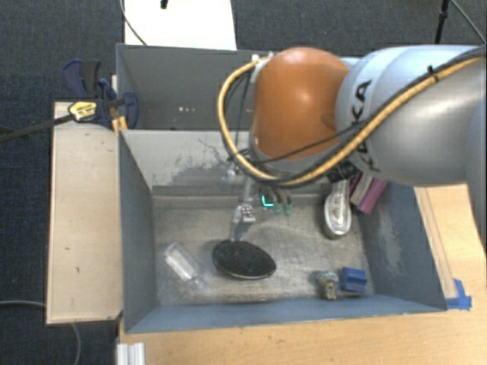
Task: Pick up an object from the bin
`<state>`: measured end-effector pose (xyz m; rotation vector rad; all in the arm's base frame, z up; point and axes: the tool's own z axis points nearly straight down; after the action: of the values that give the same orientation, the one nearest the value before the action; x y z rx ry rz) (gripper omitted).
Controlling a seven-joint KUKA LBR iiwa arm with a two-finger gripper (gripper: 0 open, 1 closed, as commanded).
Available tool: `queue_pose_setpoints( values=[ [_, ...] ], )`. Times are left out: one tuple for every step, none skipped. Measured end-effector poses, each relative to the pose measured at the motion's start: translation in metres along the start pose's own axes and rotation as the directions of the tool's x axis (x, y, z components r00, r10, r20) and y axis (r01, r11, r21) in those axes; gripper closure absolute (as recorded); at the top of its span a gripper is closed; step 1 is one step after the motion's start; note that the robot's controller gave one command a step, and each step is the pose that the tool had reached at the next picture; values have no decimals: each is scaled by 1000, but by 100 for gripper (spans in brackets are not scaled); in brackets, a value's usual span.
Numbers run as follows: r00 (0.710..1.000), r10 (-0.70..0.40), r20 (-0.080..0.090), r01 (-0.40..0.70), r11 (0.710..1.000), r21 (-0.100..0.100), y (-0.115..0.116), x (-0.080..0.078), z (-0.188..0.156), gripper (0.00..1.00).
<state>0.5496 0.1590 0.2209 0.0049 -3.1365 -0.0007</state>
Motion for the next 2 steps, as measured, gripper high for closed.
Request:
queue_pose_setpoints(
  values=[
    [998, -57, 8, 57, 998, -1, -21, 56, 150, 0],
    [999, -52, 10, 52, 999, -2, -21, 54, 146, 100]
  ],
)
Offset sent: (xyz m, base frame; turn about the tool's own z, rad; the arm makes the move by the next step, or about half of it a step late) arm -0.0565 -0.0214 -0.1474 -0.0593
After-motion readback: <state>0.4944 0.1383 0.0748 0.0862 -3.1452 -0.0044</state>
